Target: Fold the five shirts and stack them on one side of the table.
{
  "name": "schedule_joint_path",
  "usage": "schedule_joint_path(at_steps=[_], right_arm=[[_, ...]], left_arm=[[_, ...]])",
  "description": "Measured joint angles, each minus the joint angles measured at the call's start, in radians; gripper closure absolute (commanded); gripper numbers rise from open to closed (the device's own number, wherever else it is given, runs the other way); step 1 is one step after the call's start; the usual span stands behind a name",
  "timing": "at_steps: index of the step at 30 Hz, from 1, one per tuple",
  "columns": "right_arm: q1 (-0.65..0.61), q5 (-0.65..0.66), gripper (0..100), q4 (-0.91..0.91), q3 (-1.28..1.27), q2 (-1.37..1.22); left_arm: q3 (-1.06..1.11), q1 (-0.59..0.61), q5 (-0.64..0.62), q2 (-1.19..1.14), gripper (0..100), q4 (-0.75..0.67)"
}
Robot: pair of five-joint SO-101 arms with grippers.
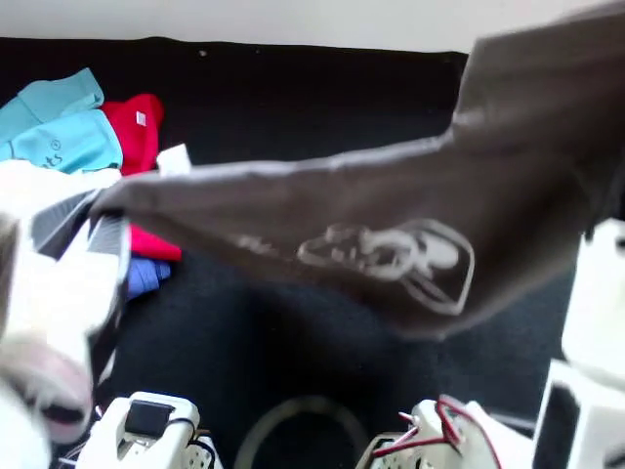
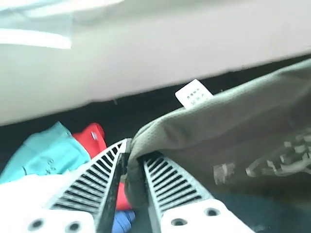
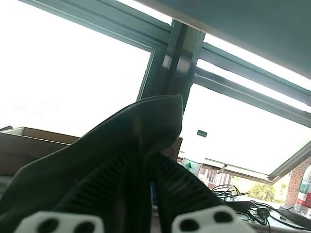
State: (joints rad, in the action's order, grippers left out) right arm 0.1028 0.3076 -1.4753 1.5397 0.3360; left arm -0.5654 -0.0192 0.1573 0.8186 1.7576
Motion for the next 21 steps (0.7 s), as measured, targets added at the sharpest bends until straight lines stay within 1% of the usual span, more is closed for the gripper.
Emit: schedule_joint_path(at_steps=[4,8,14,21], right_arm=[[0.003,0.003,99.3,0.000,0.000,0.046],[0.003,0.005,99.3,-0.035,0.000,0.075],[0.086,0.044,99.3,-0.040,0.000,0.077],[0.101,0.044,99.3,-0.109,-0.005,0.077]], left_arm=[[0.000,0.069,0.005,0.049,99,0.000],[0.000,0.121,0.055,0.081,99,0.000],[0.000,0.129,0.069,0.086,99,0.000],[0.000,0.129,0.069,0.081,99,0.000]])
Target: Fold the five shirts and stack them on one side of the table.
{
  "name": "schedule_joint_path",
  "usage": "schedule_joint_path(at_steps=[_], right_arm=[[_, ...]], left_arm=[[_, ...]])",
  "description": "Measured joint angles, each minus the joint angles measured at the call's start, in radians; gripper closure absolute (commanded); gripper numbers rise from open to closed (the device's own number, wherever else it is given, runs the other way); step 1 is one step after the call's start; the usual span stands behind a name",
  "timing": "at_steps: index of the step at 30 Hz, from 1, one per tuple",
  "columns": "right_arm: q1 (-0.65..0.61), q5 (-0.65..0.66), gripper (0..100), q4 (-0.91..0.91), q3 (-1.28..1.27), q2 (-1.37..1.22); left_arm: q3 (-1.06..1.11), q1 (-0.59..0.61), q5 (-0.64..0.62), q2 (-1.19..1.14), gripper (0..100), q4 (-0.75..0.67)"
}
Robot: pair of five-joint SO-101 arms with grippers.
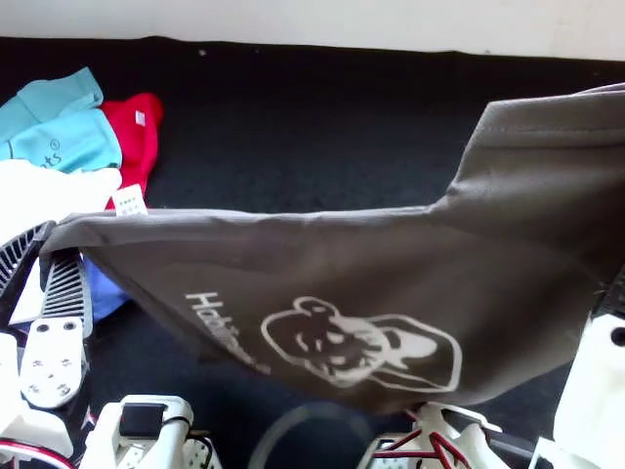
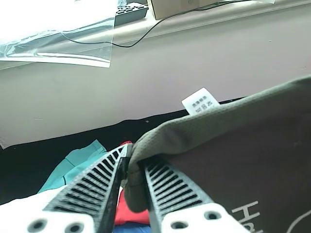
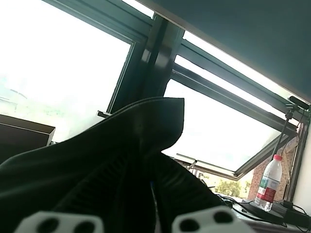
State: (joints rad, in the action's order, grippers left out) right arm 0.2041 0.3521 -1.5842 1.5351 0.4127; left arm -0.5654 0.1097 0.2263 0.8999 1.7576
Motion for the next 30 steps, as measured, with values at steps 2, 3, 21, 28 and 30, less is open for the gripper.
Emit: schedule_joint_path(at_steps=[2,3,21,28,30], right_arm=[[0.000,0.000,99.3,-0.026,-0.032,0.002],[0.000,0.000,99.3,-0.037,-0.052,-0.005],[0.000,-0.049,99.3,-0.110,-0.181,-0.189],[0.002,-0.049,99.3,-0.110,-0.158,-0.012],[0.002,-0.049,99.3,-0.110,-0.158,0.043]], left_arm=[[0.002,0.000,0.000,-0.017,99,0.000],[0.009,0.000,0.000,-0.031,99,0.000],[0.239,-0.002,0.000,-0.112,99,-0.028],[0.239,-0.002,0.002,0.064,99,-0.028],[0.236,-0.002,0.002,0.120,99,-0.028]])
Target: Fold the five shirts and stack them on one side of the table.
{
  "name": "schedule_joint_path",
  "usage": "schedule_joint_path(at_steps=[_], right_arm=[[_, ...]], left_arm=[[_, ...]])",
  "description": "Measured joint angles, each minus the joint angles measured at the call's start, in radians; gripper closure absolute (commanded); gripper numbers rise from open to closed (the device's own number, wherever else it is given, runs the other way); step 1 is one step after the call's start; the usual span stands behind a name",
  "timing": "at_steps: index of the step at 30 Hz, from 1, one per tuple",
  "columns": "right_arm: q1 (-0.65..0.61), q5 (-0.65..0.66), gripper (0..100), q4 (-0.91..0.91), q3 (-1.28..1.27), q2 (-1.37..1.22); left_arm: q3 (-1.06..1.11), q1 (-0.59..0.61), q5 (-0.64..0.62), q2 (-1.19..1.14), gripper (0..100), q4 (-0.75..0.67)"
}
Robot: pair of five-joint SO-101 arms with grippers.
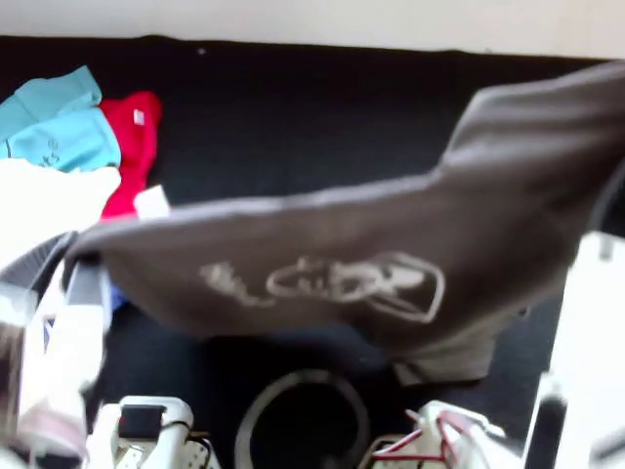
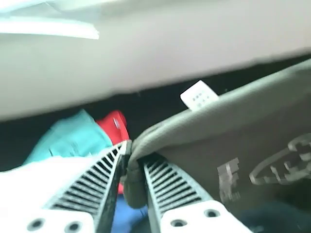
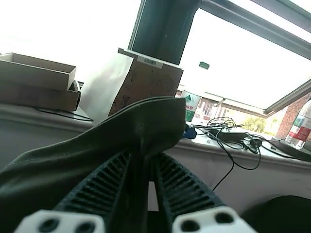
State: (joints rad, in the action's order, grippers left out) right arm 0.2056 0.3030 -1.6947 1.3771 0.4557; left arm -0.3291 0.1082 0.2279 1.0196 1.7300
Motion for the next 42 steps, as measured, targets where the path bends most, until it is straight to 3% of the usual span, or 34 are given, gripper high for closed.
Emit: schedule_joint_path(at_steps=[12,19,31,42], right_arm=[[0.000,-0.002,99.3,0.060,0.011,0.146],[0.000,-0.002,99.3,0.068,-0.161,0.121],[0.000,-0.002,99.3,0.342,-0.560,-0.166],[-0.008,-0.005,99.3,0.700,-0.729,-0.542]], left_arm=[[0.003,0.002,0.000,0.098,99,0.000],[0.054,0.002,0.002,0.087,99,-0.031],[0.285,0.000,0.000,-0.279,99,-0.348],[0.290,-0.003,0.000,-0.743,99,-0.655]])
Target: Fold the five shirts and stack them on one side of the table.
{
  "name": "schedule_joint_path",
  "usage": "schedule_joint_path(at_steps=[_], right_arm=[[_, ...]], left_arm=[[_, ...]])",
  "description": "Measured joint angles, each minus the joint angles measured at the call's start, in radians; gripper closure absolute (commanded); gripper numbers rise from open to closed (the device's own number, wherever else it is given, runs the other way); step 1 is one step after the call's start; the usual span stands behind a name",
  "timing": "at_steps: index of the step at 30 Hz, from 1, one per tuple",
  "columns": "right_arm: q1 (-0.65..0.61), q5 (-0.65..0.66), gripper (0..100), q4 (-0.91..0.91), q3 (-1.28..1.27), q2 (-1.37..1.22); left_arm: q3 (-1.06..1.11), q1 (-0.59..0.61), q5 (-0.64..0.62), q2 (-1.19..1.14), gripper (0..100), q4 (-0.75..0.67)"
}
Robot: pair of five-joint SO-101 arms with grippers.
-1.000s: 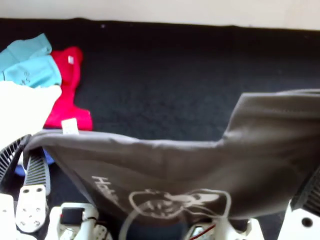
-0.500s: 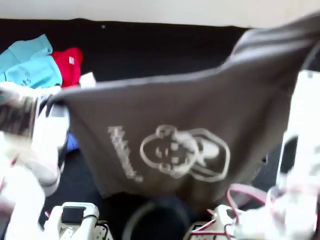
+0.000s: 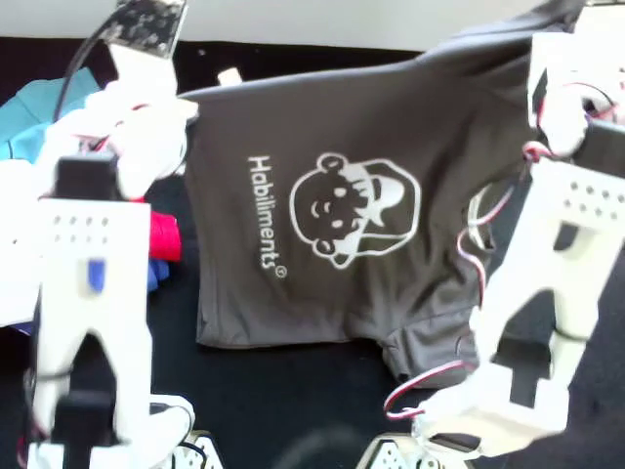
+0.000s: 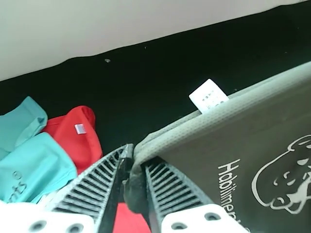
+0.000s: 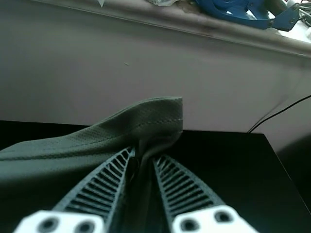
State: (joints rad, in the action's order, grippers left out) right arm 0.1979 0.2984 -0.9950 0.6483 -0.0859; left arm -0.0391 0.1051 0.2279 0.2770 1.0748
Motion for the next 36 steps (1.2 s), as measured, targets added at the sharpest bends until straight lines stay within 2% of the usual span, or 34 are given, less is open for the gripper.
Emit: schedule_joint_path(at_steps=[3,6,16,27,32,36], right_arm=[[-0.015,0.000,99.3,0.097,-0.002,-0.089],[-0.043,0.000,99.3,0.135,-0.006,-0.150],[-0.123,0.000,99.3,0.146,-0.012,-0.405],[-0.135,0.000,99.3,0.146,-0.012,-0.647],[-0.135,0.000,99.3,0.132,-0.012,-0.674],[-0.135,0.000,99.3,0.032,0.012,-0.674]], left_arm=[[-0.005,0.000,0.000,-0.095,99,-0.083],[-0.052,0.000,0.000,-0.190,99,-0.109],[-0.269,0.002,-0.002,-0.583,99,-0.115],[-0.512,0.002,-0.002,-0.991,99,-0.115],[-0.532,0.002,-0.002,-1.039,99,-0.110],[-0.568,0.002,-0.002,-1.039,99,-0.017]])
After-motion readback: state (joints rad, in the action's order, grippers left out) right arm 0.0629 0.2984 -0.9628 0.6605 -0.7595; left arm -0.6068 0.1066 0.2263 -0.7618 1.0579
